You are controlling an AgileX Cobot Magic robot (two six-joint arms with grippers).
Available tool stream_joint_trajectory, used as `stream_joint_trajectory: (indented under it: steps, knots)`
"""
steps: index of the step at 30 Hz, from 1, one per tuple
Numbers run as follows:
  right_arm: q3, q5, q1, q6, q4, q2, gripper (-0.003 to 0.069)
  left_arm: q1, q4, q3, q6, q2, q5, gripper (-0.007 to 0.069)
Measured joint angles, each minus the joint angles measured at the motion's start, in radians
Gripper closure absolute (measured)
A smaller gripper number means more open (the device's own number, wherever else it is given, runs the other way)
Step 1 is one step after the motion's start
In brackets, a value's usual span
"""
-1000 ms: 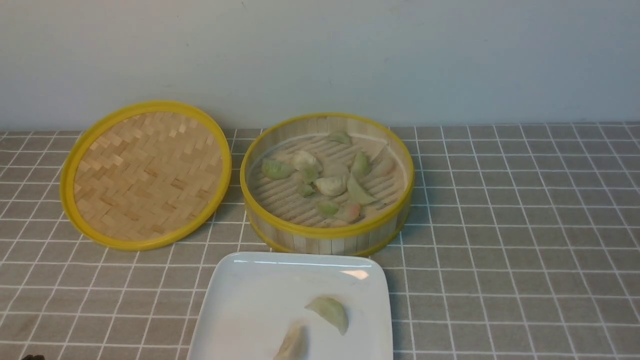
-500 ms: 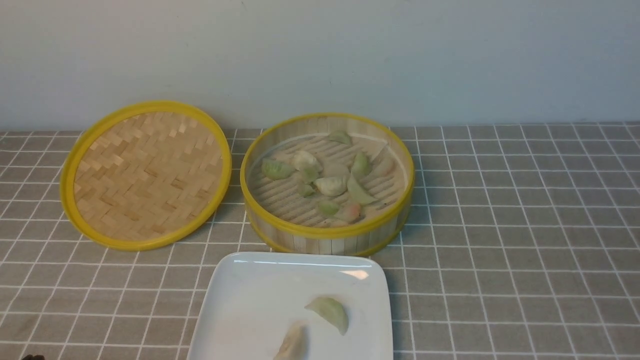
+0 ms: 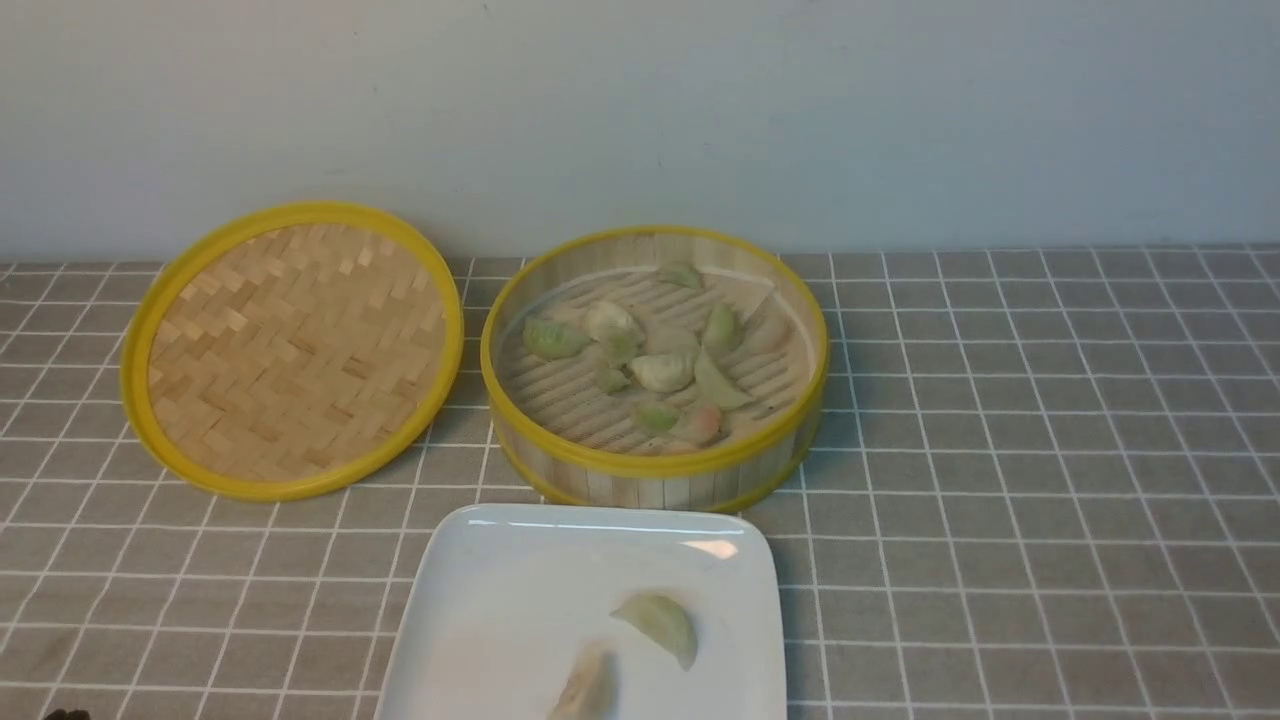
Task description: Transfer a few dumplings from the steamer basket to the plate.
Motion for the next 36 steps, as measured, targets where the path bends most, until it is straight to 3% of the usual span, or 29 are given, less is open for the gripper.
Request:
stream_joint_trajectory:
  steps: [6, 36]
  knots:
    - [0.108, -0.036, -0.069, 0.000, -0.005, 0.002, 0.0673, 0.000, 0.000, 0.000, 0.000, 0.000, 0.000, 0.0629]
    - [0.111, -0.061, -0.072, 0.000, -0.005, 0.002, 0.0673, 0.000, 0.000, 0.000, 0.000, 0.000, 0.000, 0.0629]
